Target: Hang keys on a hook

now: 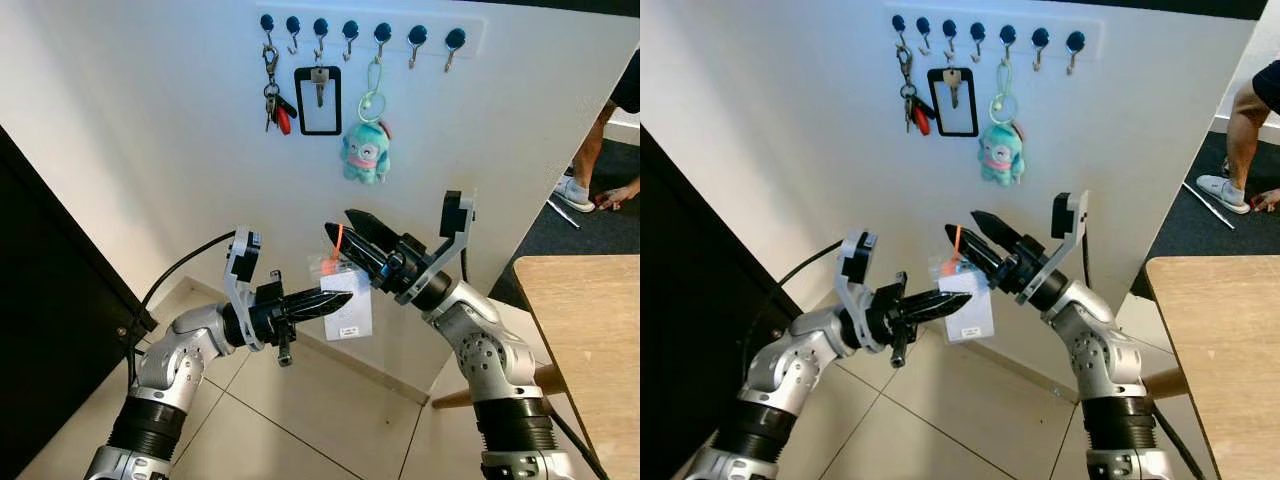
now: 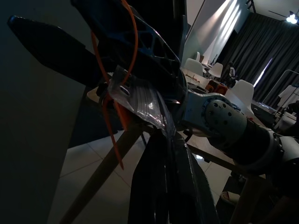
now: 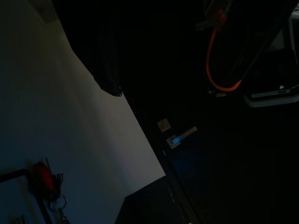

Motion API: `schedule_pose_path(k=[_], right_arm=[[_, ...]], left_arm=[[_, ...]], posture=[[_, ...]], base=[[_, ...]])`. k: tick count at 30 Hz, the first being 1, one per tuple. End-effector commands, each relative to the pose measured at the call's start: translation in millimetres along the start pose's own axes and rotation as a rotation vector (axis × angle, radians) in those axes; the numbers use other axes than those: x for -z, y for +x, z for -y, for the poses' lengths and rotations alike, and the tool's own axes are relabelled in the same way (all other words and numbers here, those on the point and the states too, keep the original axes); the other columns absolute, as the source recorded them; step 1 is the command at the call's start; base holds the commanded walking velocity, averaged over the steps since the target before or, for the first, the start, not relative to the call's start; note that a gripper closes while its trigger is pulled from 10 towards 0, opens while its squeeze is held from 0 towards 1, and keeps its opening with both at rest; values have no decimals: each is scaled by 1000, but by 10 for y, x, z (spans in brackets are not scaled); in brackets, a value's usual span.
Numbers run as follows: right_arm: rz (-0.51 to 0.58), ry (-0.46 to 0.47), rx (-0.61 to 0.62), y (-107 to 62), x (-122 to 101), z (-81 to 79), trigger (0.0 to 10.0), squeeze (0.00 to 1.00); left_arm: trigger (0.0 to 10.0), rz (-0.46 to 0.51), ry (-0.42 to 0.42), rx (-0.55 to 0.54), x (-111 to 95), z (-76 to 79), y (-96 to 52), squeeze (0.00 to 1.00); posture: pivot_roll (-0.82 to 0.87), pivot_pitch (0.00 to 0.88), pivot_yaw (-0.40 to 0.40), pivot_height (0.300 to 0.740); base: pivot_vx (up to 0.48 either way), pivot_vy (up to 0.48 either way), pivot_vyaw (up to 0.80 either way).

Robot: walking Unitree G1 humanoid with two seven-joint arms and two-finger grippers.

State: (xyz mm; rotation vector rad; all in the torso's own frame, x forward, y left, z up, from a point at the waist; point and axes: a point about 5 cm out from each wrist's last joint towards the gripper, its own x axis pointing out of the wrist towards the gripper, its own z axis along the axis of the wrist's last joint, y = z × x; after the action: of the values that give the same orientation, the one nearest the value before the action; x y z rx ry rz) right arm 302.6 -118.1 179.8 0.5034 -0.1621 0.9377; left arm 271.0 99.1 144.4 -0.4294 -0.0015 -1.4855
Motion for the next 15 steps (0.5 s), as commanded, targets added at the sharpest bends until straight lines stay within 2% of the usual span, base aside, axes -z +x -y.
schedule_pose_path(k=[1,3,15], right_arm=[[-21,16,13,0,60,16,314,0],[-20,16,10,2,57,14,0,0],[-39,-6,-4,-44,35,33,0,0]], left_arm=[[10000,-14,37,40,-37,36,9,0],[10000,-14,38,40,-37,35,9,0],[10000,-24,50,31,-59,7,-35,0]], posture=[[-155,53,84,740],[-155,53,84,740],[-154,47,82,740]], base=[[0,0,0],[0,0,0],[0,0,0]])
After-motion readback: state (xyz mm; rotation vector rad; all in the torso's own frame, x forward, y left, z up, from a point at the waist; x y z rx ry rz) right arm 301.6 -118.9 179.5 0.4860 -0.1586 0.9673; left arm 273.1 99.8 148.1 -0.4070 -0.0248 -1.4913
